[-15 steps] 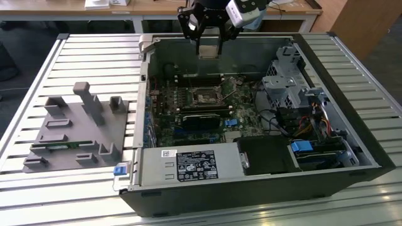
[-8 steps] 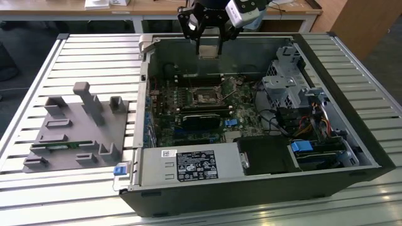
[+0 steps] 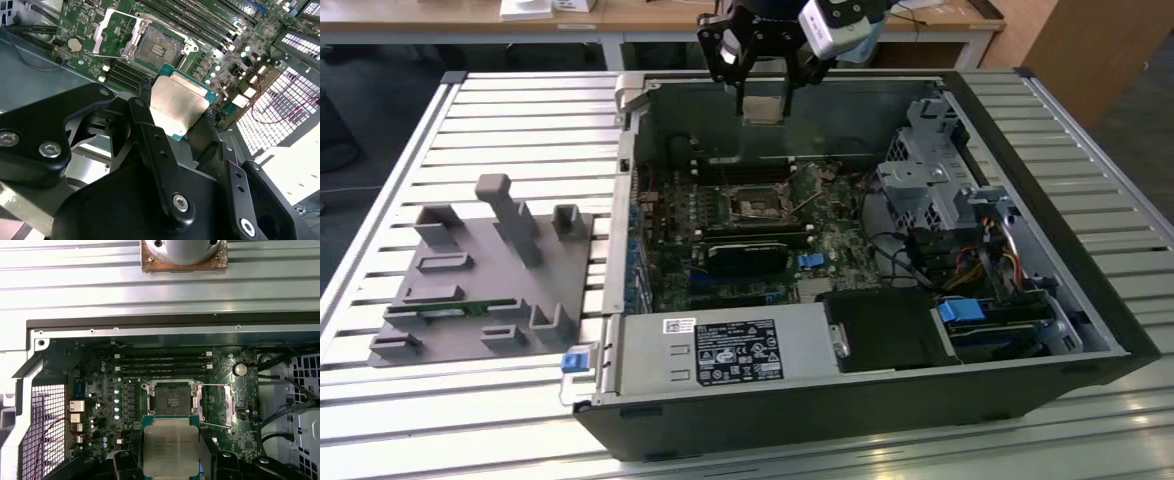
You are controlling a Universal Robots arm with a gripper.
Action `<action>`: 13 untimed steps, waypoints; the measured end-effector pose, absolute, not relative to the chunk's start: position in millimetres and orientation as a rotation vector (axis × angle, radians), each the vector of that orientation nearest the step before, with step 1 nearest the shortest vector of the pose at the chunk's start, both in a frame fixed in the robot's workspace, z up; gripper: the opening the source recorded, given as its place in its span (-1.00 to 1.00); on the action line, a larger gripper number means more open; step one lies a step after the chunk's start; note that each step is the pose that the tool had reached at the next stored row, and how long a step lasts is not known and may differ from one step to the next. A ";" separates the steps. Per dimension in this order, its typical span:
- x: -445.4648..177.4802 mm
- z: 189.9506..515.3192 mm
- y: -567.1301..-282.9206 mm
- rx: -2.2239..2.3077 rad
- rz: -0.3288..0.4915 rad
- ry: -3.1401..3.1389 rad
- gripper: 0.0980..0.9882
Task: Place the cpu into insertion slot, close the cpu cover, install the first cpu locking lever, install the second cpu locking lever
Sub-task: 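Place the cpu into insertion slot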
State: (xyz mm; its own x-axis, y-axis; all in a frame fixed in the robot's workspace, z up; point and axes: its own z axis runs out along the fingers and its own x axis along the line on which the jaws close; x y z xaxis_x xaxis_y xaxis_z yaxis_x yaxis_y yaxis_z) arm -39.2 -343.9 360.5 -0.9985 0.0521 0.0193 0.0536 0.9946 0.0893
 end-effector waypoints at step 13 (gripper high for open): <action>-39.1 360.5 -343.9 -0.098 -0.141 -3.120 0.00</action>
State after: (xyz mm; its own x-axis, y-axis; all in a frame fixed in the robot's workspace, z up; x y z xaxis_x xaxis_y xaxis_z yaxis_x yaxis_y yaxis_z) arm -39.1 -343.9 360.5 -0.9979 0.0618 0.0193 0.0633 0.9940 0.0893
